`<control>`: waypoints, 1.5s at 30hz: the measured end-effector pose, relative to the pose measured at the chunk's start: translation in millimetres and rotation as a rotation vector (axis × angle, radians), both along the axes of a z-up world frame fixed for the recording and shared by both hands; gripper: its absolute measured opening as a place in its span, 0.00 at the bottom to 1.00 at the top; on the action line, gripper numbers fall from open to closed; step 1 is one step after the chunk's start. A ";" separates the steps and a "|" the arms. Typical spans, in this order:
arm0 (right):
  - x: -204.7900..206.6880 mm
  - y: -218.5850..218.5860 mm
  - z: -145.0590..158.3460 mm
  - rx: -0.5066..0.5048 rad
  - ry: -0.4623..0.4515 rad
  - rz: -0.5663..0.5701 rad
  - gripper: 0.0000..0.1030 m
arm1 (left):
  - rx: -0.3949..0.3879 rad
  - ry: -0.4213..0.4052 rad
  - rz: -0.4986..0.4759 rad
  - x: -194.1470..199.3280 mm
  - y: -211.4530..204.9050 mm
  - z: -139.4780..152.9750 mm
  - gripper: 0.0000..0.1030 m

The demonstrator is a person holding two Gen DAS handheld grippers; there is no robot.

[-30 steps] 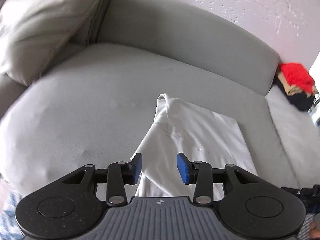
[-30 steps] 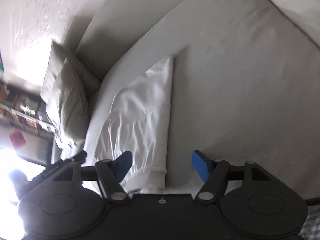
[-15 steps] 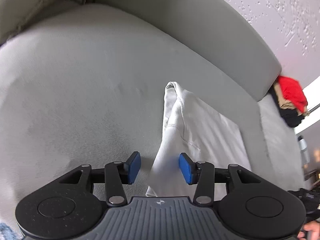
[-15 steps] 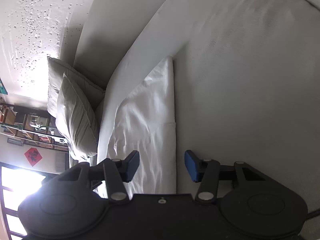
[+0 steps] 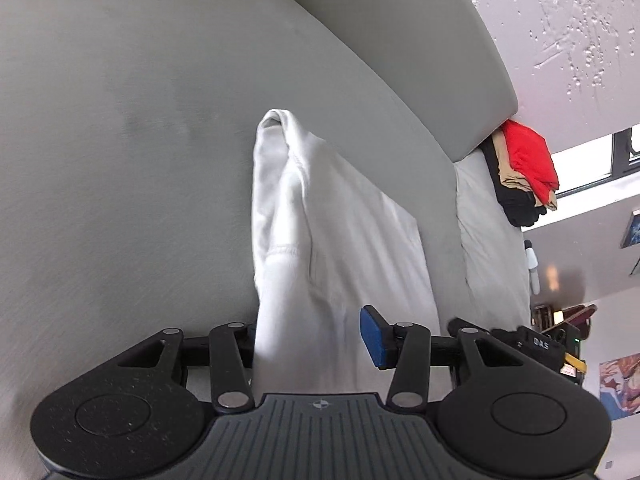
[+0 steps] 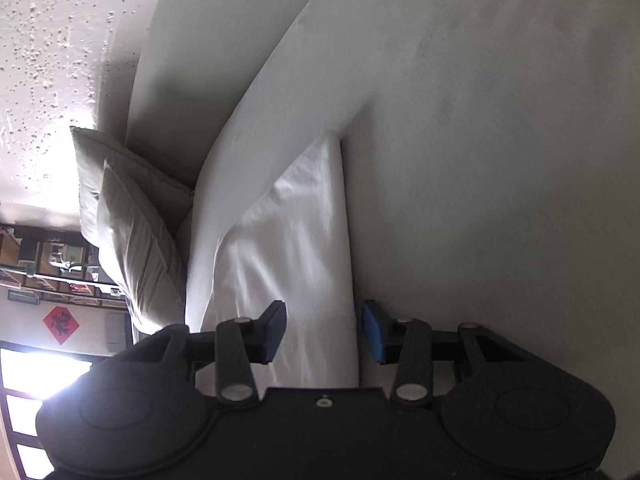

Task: Fold clothes
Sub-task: 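Grasp the shirt edge with the left gripper while the right gripper grasps it too, then lift and fold the held shirt edge over onto the shirt with both grippers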

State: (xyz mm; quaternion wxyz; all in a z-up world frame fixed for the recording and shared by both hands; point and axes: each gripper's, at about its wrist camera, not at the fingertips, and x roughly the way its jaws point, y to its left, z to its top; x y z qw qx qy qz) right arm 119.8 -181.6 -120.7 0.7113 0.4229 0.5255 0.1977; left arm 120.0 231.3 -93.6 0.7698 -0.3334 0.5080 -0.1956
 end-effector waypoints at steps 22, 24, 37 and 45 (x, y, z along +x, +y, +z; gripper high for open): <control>-98.2 -10.8 141.9 -0.246 -0.612 -0.065 0.06 | 0.479 -0.655 0.012 -104.6 -170.1 164.0 0.09; -125.1 -41.8 168.0 -0.238 -0.668 -0.133 0.06 | 0.463 -0.744 -0.002 -120.2 -199.7 185.2 0.09; -276.9 -237.0 274.4 -0.450 -0.831 -0.561 0.06 | 0.098 -0.948 -0.295 -158.1 -401.5 255.0 0.09; -213.2 -316.7 214.3 -0.551 -0.609 -0.629 0.06 | -0.005 -0.703 -0.396 -82.8 -488.8 204.3 0.09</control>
